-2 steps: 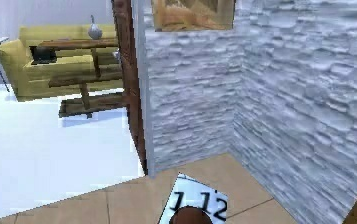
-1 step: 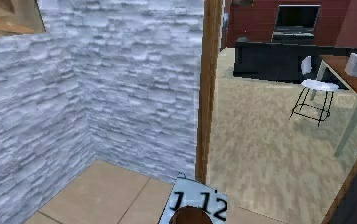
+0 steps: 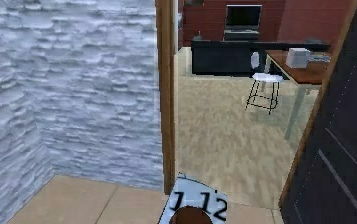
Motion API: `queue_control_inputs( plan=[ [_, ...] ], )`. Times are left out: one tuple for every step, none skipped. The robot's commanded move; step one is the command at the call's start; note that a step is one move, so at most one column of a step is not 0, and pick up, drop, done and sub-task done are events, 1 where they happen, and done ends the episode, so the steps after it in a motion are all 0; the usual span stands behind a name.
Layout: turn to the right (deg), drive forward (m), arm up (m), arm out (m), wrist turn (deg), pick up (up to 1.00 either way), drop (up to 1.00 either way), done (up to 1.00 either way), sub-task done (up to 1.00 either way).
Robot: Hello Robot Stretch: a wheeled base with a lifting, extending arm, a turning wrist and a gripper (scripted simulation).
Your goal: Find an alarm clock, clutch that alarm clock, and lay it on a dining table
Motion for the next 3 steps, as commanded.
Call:
queue_control_inputs(
  plan=[
    [0.0, 0.15, 0.0, 0.0, 0.0, 0.0, 0.0, 0.0, 0.0],
    [15.0, 0.0, 0.0, 0.0, 0.0, 0.0, 0.0, 0.0, 0.0],
    [0.0, 1.0, 0.0, 0.0, 0.0, 0.0, 0.0, 0.0, 0.0]
  ],
)
